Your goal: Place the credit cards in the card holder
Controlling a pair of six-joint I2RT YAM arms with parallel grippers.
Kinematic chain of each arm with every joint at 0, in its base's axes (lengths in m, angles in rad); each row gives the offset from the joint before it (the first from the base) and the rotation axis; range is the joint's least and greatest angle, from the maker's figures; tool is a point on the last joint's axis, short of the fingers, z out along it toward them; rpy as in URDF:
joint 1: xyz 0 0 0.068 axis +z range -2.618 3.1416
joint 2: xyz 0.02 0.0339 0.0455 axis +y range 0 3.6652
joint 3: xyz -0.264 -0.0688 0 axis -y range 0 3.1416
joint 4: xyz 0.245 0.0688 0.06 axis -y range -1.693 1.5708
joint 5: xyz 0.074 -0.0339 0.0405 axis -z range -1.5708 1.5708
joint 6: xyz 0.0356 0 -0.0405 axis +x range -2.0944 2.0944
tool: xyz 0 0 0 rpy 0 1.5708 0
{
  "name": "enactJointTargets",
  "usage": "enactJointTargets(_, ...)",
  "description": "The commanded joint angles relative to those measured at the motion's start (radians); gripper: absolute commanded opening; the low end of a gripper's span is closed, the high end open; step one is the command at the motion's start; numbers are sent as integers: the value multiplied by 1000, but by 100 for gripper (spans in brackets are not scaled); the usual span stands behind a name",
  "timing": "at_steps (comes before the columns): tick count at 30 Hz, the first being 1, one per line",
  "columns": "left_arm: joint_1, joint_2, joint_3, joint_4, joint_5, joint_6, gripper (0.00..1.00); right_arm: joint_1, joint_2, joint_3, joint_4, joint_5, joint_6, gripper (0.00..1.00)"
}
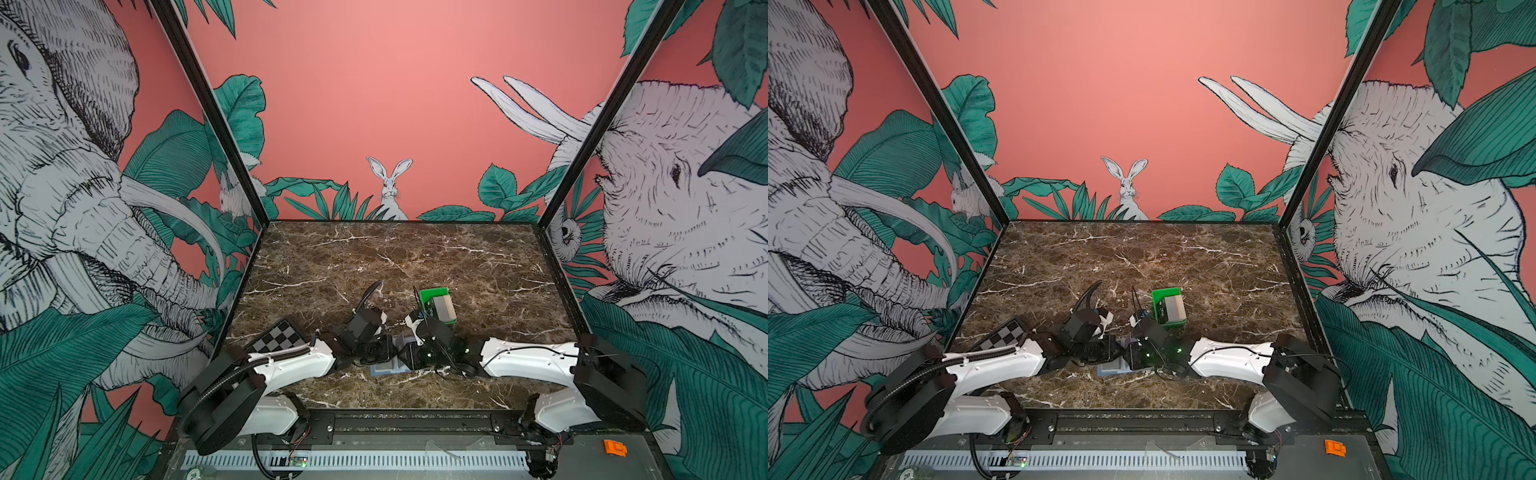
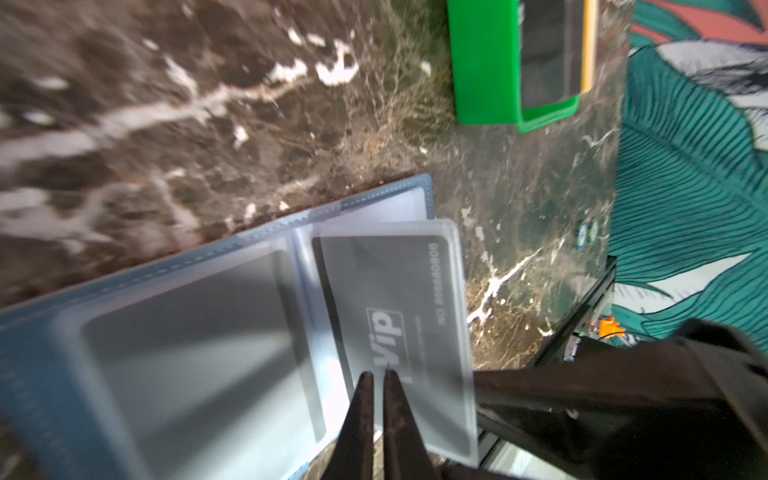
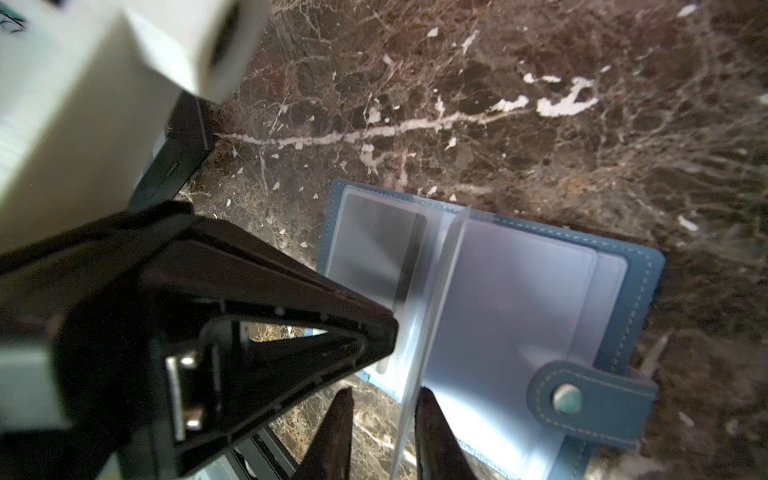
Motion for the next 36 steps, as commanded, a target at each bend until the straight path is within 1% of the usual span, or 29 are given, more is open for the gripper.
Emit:
enactJointTargets(1, 44, -96, -46, -68, -18, -1, 11, 16, 17, 39, -14, 24, -11, 27)
enactJointTargets(4, 100, -192, -66, -128, -14, 18, 12, 24, 36, 62, -17, 21, -11, 28)
enactJointTargets(5, 104, -221, -67, -147, -16, 28, 12, 28, 43, 70, -17, 21, -11, 28)
enactJointTargets(6, 142, -240, -67, -169, -14, 39, 12, 31, 53, 81, -17, 20, -11, 28)
enactJointTargets(8, 167, -275, -60, -201, -10, 55, 13, 37, 70, 102, -16, 18, -7, 28)
enactJointTargets(13, 182, -325, -53, -229, -15, 73, 13, 55, 113, 163, -25, 7, -6, 28)
enactJointTargets(18, 181, -398, -73, -167, 6, 88, 13, 63, 123, 189, -42, 24, -2, 28)
enactJointTargets(23, 182, -391, -60, -195, 38, 129, 14, 62, 91, 183, -72, 76, -5, 29)
enactJointTargets(32, 181, -347, -73, -95, 66, 127, 15, 62, 13, 143, -114, 141, -43, 31)
enactJointTargets(36, 178, -328, -61, -91, 50, 121, 16, 63, -13, 127, -125, 163, -54, 32)
